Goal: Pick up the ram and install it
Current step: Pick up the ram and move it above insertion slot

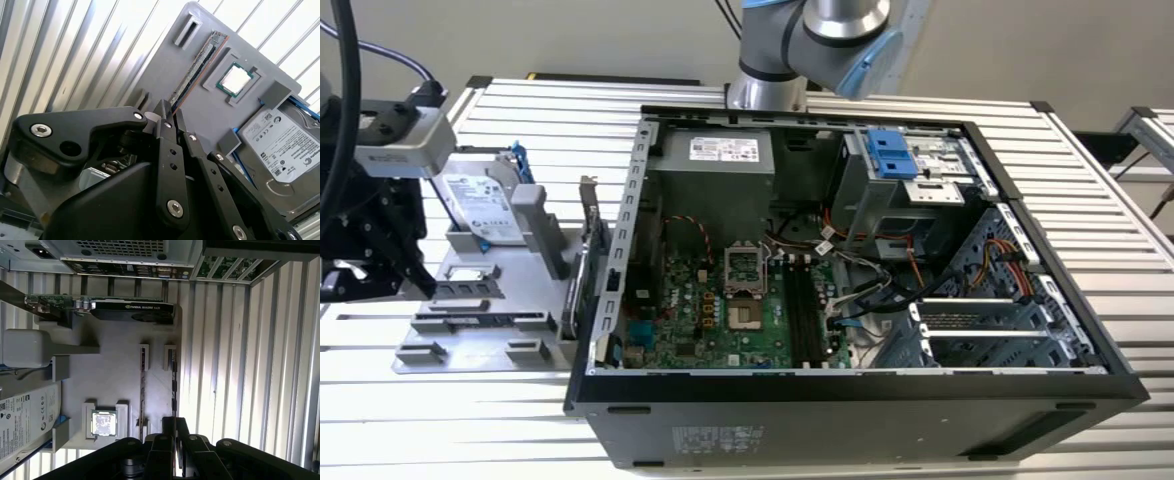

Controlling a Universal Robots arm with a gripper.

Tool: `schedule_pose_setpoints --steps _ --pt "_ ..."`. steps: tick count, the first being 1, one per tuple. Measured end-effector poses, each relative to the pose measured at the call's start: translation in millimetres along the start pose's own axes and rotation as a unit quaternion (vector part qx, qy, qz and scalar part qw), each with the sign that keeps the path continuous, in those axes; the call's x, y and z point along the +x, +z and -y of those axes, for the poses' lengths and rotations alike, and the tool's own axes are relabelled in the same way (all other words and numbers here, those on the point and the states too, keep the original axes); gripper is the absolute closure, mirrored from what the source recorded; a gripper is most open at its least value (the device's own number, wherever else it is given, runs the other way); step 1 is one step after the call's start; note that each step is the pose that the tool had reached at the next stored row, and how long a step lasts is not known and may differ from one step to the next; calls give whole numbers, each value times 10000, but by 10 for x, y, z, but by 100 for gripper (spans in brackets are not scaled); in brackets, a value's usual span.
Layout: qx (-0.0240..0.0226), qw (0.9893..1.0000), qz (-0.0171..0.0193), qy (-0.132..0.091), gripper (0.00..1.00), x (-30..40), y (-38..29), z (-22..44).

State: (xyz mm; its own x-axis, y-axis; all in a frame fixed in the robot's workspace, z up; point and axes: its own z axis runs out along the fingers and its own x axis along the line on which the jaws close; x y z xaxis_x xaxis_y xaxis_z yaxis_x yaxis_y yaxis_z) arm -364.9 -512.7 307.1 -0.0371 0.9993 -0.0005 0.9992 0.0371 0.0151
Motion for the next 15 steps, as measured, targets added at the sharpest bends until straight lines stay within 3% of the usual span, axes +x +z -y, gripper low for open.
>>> schedule_pose_setpoints --steps 15 --pt "1 10000 3 2 100 0 -71 -1"
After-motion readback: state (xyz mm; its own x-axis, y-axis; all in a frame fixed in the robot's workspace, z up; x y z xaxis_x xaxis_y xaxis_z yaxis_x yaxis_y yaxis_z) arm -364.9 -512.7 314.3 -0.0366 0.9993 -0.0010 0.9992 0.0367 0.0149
